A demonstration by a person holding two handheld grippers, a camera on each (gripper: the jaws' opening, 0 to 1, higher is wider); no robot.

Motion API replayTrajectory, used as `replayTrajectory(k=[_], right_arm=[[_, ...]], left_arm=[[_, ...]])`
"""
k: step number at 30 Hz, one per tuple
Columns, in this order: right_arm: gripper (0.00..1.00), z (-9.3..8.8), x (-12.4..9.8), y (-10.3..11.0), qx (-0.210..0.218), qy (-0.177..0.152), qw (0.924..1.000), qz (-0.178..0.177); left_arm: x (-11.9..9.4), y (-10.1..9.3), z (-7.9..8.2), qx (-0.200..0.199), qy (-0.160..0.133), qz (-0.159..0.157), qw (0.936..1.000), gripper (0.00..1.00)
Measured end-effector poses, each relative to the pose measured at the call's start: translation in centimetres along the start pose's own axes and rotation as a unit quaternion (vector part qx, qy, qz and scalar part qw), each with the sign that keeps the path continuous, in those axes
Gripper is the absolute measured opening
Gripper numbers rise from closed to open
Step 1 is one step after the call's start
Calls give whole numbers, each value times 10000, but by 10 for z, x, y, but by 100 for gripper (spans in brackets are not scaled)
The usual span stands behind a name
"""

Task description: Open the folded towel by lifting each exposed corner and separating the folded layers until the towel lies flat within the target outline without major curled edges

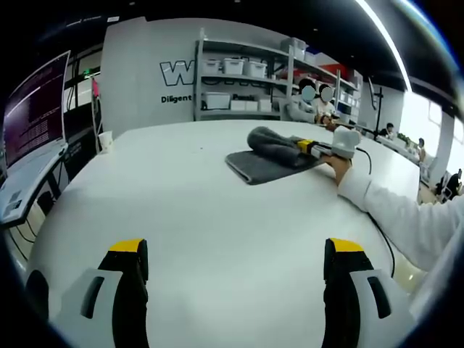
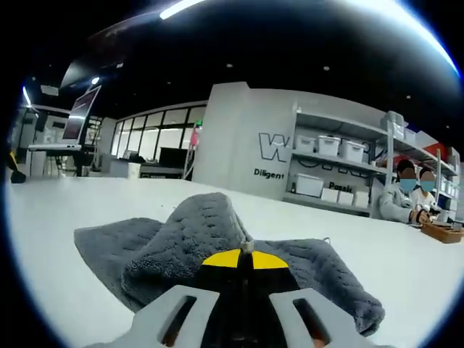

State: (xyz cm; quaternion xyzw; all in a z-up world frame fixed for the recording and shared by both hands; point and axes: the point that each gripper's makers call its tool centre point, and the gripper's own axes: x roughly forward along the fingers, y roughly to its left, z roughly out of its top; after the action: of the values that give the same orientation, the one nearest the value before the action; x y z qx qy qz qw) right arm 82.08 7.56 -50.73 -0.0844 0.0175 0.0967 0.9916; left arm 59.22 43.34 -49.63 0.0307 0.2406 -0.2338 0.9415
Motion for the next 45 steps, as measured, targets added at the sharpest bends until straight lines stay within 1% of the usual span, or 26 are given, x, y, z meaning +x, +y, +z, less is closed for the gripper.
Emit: replayTrajectory(k=[33,45], right_arm=[[0,-8,-12,-44,148,35,9990,-411],[0,-11,-17,-54,80,71,9988,-482]], left_arm=[[0,1,-1,-3,27,28,10000,99],[0,1,-2,-16,31,36,10000,99]])
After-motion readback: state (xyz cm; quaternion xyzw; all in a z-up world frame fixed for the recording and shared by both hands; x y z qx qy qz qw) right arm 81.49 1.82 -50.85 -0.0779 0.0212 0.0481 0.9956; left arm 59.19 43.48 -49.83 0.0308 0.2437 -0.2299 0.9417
